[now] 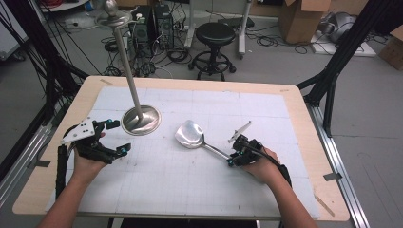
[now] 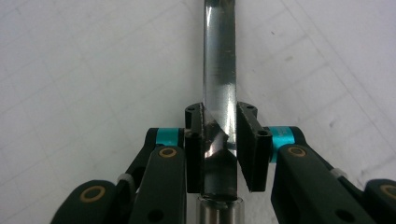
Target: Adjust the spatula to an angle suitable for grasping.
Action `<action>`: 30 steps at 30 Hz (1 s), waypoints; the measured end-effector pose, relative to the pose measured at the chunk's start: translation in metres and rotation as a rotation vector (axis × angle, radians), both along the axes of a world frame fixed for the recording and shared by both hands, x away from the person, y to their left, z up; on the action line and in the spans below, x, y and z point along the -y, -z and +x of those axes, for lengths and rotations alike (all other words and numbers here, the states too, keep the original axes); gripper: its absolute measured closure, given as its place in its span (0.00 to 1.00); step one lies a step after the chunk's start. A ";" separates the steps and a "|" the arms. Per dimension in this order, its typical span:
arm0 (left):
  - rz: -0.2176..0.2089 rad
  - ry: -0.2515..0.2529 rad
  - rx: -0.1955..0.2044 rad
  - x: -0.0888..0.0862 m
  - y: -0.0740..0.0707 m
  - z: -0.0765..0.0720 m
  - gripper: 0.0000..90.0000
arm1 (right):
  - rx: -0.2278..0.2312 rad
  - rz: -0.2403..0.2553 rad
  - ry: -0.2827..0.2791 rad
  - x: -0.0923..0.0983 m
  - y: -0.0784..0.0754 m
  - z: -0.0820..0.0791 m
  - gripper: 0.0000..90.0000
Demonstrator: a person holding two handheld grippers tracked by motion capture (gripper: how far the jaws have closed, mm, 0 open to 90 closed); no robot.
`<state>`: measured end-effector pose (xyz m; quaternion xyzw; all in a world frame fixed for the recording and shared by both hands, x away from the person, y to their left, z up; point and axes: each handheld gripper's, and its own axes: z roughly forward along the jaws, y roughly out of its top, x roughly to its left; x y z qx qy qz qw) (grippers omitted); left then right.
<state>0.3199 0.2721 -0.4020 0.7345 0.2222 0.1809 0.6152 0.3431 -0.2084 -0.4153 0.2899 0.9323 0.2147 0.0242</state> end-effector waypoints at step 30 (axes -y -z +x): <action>0.027 0.020 0.009 -0.001 -0.007 -0.013 0.02 | 0.000 -0.018 -0.395 -0.119 -0.003 0.008 0.83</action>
